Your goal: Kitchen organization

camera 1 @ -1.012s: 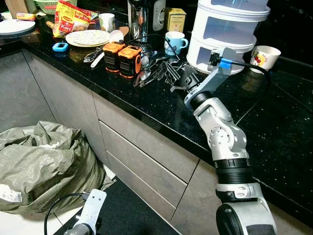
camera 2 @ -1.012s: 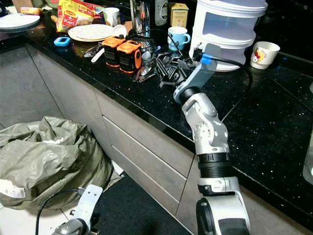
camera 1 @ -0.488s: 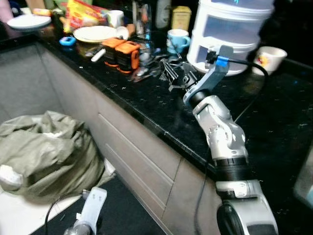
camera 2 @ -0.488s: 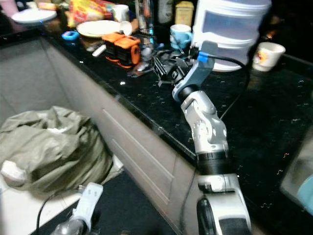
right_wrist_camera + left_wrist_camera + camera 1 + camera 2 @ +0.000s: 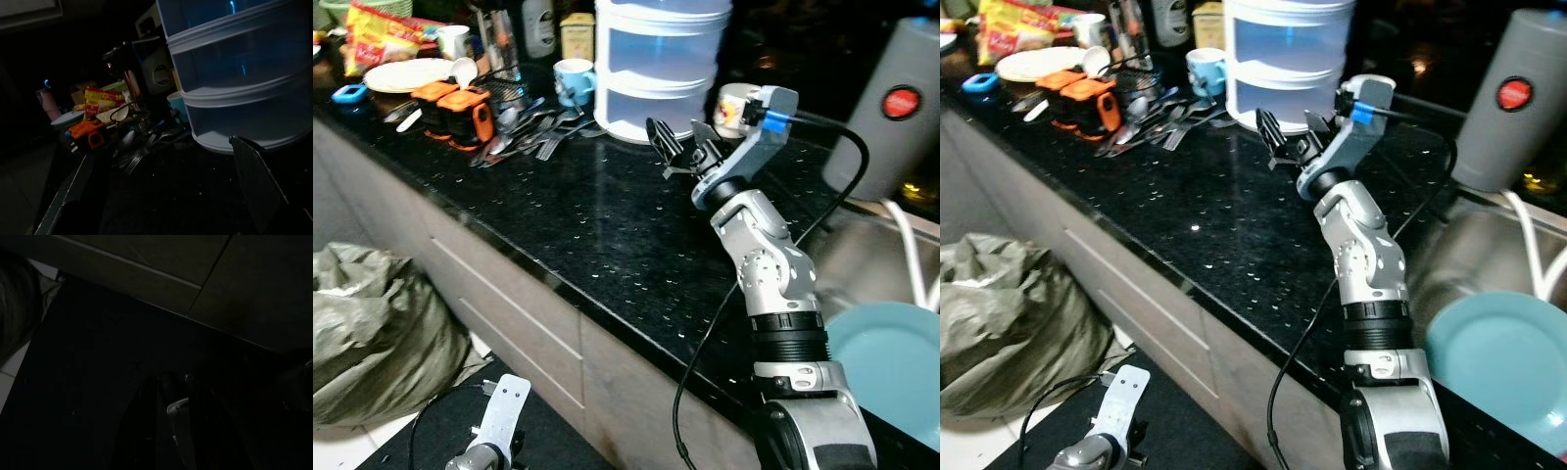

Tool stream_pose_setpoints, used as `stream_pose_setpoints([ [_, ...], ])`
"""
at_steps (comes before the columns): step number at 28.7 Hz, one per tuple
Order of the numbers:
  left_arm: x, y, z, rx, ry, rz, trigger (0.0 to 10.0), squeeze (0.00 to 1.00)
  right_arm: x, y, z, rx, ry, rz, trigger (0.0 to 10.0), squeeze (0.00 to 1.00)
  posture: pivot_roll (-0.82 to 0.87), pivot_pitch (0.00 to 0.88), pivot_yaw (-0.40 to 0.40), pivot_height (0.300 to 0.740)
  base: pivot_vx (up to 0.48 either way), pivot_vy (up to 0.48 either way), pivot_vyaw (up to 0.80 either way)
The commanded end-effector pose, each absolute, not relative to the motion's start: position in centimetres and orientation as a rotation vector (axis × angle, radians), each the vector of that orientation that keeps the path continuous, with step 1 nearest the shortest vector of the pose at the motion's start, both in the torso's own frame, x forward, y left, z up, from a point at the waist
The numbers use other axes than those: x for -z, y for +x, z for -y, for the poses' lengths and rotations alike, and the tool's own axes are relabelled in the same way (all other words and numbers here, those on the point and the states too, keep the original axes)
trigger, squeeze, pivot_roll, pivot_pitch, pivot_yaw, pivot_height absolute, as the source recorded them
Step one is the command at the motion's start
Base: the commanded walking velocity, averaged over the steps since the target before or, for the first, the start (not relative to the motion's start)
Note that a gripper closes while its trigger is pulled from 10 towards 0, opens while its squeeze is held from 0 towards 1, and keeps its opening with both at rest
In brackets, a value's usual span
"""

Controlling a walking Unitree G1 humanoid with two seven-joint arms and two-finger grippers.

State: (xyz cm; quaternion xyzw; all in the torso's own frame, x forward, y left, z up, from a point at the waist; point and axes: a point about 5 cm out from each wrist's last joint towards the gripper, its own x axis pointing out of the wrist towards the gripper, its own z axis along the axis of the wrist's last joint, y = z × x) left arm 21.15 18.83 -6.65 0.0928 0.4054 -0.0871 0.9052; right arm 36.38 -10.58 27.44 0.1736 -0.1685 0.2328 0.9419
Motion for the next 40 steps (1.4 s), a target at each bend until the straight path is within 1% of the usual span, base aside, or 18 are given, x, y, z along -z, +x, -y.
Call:
stream_pose_setpoints([
  [1,6.9,20.7,-19.1,0.166,0.188,-0.848,10.0,0.0,-28.1,36.7,9.7,-0.492,0.325,0.351,10.0,0.0,0.09,0.074,-0.05,0.74,0.0,0.0,0.0],
  [3,6.9,20.8,-19.0,0.167,0.188,-0.848,10.0,0.0,-28.3,37.1,9.3,-0.485,0.284,0.343,10.0,0.0,0.09,0.076,-0.053,0.74,0.0,0.0,0.0],
  [7,6.9,20.7,-18.8,0.167,0.186,-0.845,10.0,0.0,-29.0,39.3,7.3,-0.423,-0.008,0.28,10.0,0.0,0.1,0.097,-0.067,0.74,0.0,0.0,0.0],
  [9,6.9,20.7,-18.6,0.168,0.182,-0.844,10.0,0.0,-29.5,40.5,7.8,-0.363,-0.077,0.245,10.0,0.0,0.11,0.104,-0.07,0.74,0.0,0.0,0.0],
  [12,7.0,20.5,-18.3,0.172,0.177,-0.841,10.0,0.0,-29.9,42.2,11.0,-0.222,-0.155,0.147,10.0,0.0,0.12,0.141,-0.075,0.74,0.0,0.0,0.0],
  [13,7.0,20.5,-18.3,0.172,0.177,-0.841,10.0,0.0,-29.9,42.2,11.0,-0.222,-0.155,0.147,10.0,0.0,0.12,0.141,-0.075,0.74,0.0,0.0,0.0],
  [14,7.1,20.5,-18.3,0.174,0.176,-0.84,10.0,0.0,-30.0,42.5,12.1,-0.178,-0.174,0.125,10.0,0.0,0.12,0.147,-0.076,0.74,0.0,0.0,0.0],
  [15,7.1,20.5,-18.3,0.174,0.176,-0.84,10.0,0.0,-30.0,42.5,12.1,-0.178,-0.174,0.125,10.0,0.0,0.12,0.147,-0.076,0.74,0.0,0.0,0.0],
  [16,7.1,20.3,-18.2,0.174,0.173,-0.84,10.0,0.0,-30.3,42.7,13.8,-0.113,-0.167,0.103,10.0,0.0,0.11,0.181,-0.081,0.74,0.0,0.0,0.0],
  [17,7.1,20.3,-18.2,0.174,0.173,-0.84,10.0,0.0,-30.3,42.7,13.8,-0.113,-0.167,0.103,10.0,0.0,0.11,0.181,-0.081,0.74,0.0,0.0,0.0],
  [19,7.4,19.8,-18.1,0.167,0.161,-0.837,10.0,0.0,-30.6,42.8,17.4,0.001,-0.151,0.072,10.0,0.0,0.11,0.225,-0.094,0.74,0.0,0.0,0.0],
  [20,7.4,19.8,-18.1,0.167,0.161,-0.837,10.0,0.0,-30.6,42.8,17.4,0.001,-0.151,0.072,10.0,0.0,0.11,0.225,-0.094,0.74,0.0,0.0,0.0],
  [23,7.6,19.2,-18.0,0.16,0.149,-0.831,10.0,0.0,-30.9,42.6,20.3,0.087,-0.096,0.055,10.0,0.0,0.12,0.253,-0.101,0.74,0.0,0.0,0.0],
  [24,7.6,19.2,-18.0,0.16,0.149,-0.831,10.0,0.0,-30.9,42.6,20.3,0.087,-0.096,0.055,10.0,0.0,0.12,0.253,-0.101,0.74,0.0,0.0,0.0],
  [26,7.8,18.8,-18.1,0.163,0.146,-0.828,10.0,0.0,-31.4,42.4,21.7,0.123,-0.036,0.065,10.0,0.0,0.12,0.275,-0.103,0.74,0.0,0.0,0.0],
  [31,7.9,18.2,-18.3,0.169,0.149,-0.829,10.0,0.0,-32.2,42.1,23.1,0.156,0.015,0.091,10.0,0.0,0.12,0.292,-0.093,0.74,0.0,0.0,-0.4],
  [34,8.0,18.1,-18.3,0.171,0.151,-0.83,10.0,0.0,-32.4,42.0,23.4,0.159,0.021,0.098,10.0,0.0,0.12,0.294,-0.091,0.74,0.0,0.0,-0.63],
  [40,7.9,18.2,-18.5,0.177,0.16,-0.831,10.0,0.0,-32.9,41.9,23.6,0.143,0.008,0.11,10.0,0.0,0.13,0.294,-0.081,0.74,0.0,0.0,0.0],
])
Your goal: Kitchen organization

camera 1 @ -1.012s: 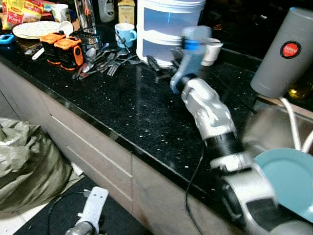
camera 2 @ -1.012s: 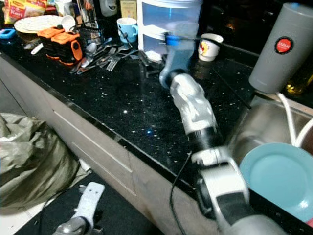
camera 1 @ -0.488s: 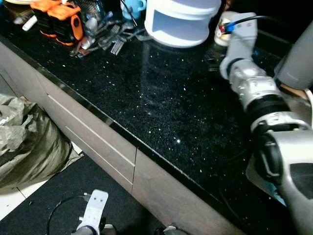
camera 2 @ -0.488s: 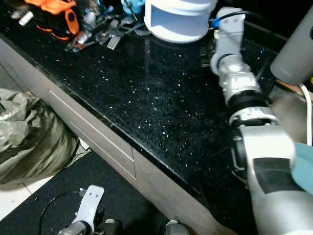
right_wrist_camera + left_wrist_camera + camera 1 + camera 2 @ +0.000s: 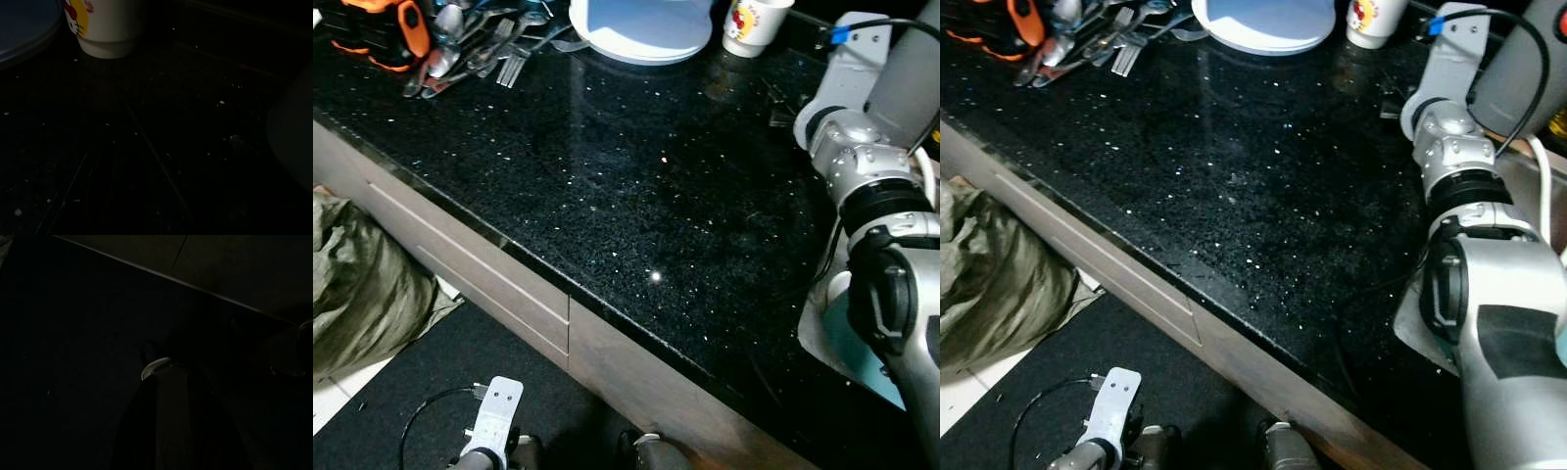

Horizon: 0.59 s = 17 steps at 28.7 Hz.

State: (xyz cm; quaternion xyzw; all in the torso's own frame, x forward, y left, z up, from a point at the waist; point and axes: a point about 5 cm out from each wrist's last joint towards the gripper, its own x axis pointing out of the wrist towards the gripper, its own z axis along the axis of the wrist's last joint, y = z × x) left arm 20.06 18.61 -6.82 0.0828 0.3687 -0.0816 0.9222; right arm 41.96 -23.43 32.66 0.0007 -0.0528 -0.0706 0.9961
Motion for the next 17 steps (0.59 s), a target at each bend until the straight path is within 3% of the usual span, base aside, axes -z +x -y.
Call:
stream_pose_setpoints([
  [1,7.9,18.2,-18.6,0.176,0.163,-0.831,10.0,0.0,-33.0,41.9,23.6,0.136,-0.005,0.11,10.0,0.0,0.13,0.291,-0.077,0.74,0.0,0.0,0.0],
  [9,7.8,18.3,-18.9,0.178,0.173,-0.83,10.0,0.0,-31.7,42.1,22.8,0.065,-0.125,-0.049,10.0,0.0,0.13,0.289,-0.071,0.74,0.0,0.0,0.0],
  [17,7.8,18.3,-19.0,0.176,0.17,-0.828,10.0,0.0,-31.4,42.0,22.9,0.09,0.025,-0.112,10.0,0.0,0.12,0.287,-0.077,0.74,0.0,0.0,0.0],
])
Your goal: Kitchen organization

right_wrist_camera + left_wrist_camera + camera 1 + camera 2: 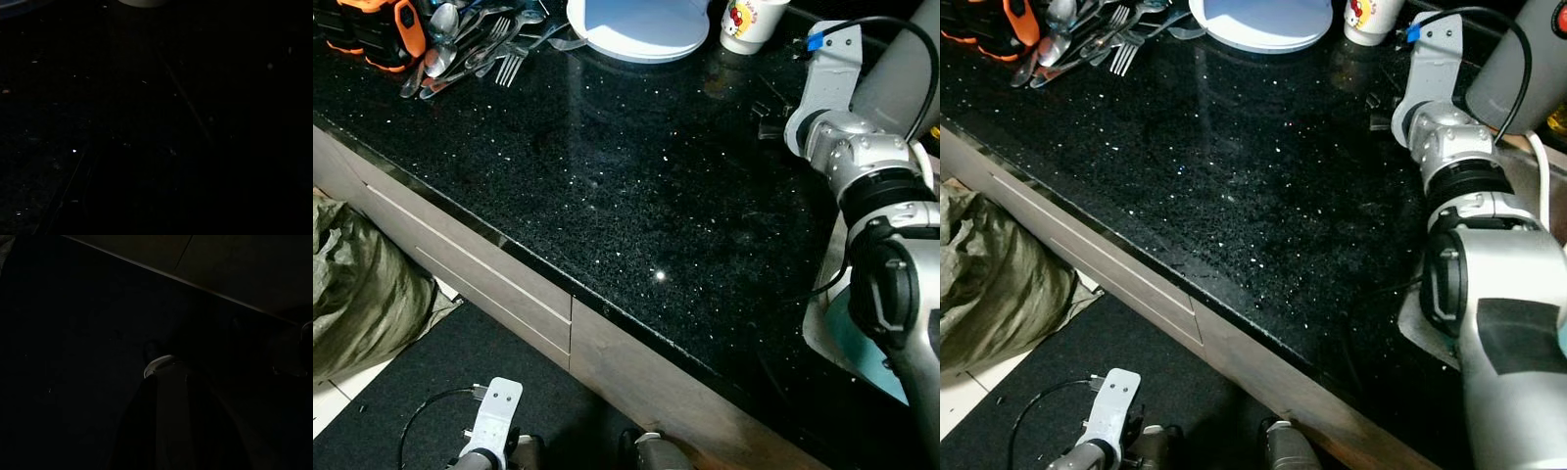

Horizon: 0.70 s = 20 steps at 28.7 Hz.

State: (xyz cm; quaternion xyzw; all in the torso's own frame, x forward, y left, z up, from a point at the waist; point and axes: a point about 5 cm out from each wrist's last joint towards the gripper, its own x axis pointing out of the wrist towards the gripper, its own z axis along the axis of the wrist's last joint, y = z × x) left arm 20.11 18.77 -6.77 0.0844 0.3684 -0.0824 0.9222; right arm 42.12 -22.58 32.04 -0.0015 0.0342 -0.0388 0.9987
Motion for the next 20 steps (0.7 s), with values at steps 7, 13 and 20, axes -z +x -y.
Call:
stream_pose_setpoints([
  [7,7.7,18.6,-18.8,0.176,0.164,-0.826,10.0,0.0,-31.8,41.9,23.2,0.114,0.188,-0.118,10.0,0.0,0.11,0.28,-0.082,0.74,0.0,0.0,0.0],
  [13,7.7,18.6,-18.7,0.172,0.161,-0.821,10.0,0.0,-31.5,41.8,23.5,0.128,0.183,-0.148,10.0,0.0,0.1,0.278,-0.09,0.74,0.0,0.0,0.0],
  [20,7.7,18.7,-18.6,0.174,0.163,-0.817,10.0,0.0,-30.9,41.7,24.0,0.145,0.098,-0.18,0.0,0.0,0.1,0.276,-0.099,0.74,0.0,0.0,0.0],
])
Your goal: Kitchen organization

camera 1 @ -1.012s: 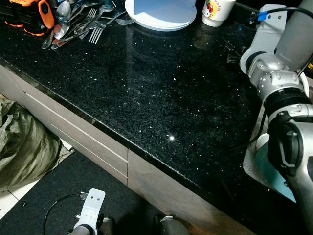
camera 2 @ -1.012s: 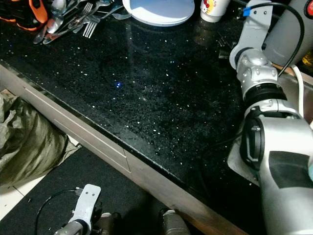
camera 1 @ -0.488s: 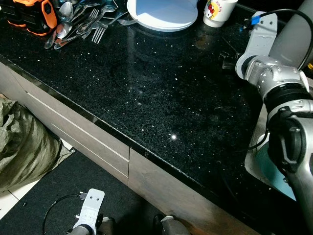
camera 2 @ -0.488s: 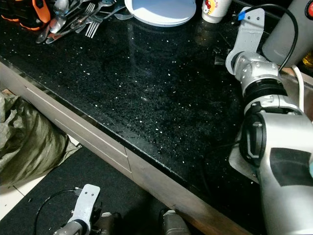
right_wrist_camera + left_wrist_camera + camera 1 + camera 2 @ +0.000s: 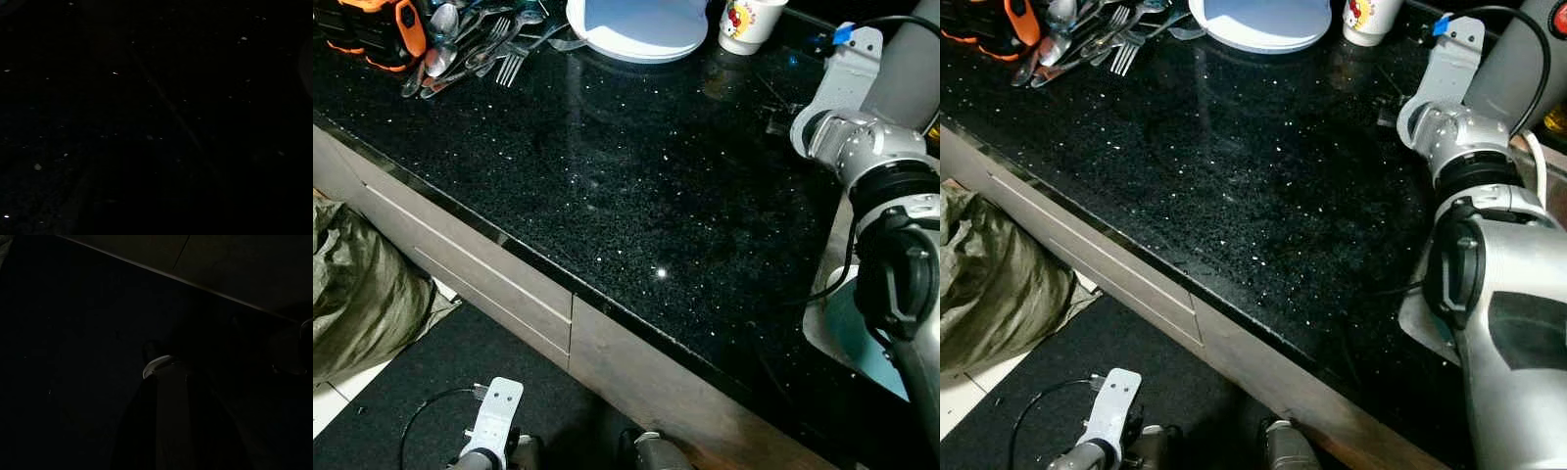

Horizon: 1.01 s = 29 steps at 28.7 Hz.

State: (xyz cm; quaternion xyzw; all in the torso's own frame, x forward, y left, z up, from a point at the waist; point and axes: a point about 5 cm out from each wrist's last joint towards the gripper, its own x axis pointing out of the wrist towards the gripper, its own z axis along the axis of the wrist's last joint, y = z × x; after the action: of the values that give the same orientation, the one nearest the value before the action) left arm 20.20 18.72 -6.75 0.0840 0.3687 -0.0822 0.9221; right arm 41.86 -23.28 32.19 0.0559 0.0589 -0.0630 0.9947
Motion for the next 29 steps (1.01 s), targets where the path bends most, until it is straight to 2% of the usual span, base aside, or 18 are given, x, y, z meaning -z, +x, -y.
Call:
stream_pose_setpoints([
  [1,7.7,18.7,-18.5,0.174,0.163,-0.816,10.0,0.0,-30.8,41.6,24.0,0.142,0.093,-0.186,0.0,0.0,0.1,0.274,-0.102,0.74,0.0,0.0,0.0],
  [16,7.6,19.0,-18.3,0.16,0.164,-0.805,10.0,0.0,-29.8,41.7,23.2,0.046,-0.037,-0.264,0.0,0.0,0.09,0.257,-0.115,0.74,0.0,0.0,0.0],
  [25,7.5,19.1,-18.2,0.154,0.159,-0.806,10.0,0.0,-29.6,41.7,22.2,-0.071,0.014,-0.283,0.0,0.0,0.08,0.255,-0.118,0.74,0.0,0.0,0.0],
  [26,7.5,19.1,-18.2,0.155,0.159,-0.807,10.0,0.0,-30.4,41.8,22.0,-0.099,0.062,-0.232,1.1,0.0,0.08,0.255,-0.116,0.74,0.0,0.0,0.0],
  [27,7.5,19.1,-18.2,0.155,0.158,-0.807,10.0,0.0,-31.0,41.9,21.8,-0.118,0.095,-0.194,4.9,0.0,0.08,0.255,-0.116,0.74,0.0,0.0,0.0],
  [28,7.5,19.1,-18.2,0.155,0.158,-0.807,10.0,0.0,-31.0,41.9,21.8,-0.118,0.095,-0.194,4.9,0.0,0.08,0.255,-0.116,0.74,0.0,0.0,0.0],
  [29,7.5,19.1,-18.2,0.155,0.158,-0.808,10.0,0.0,-32.0,41.9,21.7,-0.129,0.155,-0.129,9.8,0.0,0.08,0.256,-0.115,0.74,0.0,0.0,0.0],
])
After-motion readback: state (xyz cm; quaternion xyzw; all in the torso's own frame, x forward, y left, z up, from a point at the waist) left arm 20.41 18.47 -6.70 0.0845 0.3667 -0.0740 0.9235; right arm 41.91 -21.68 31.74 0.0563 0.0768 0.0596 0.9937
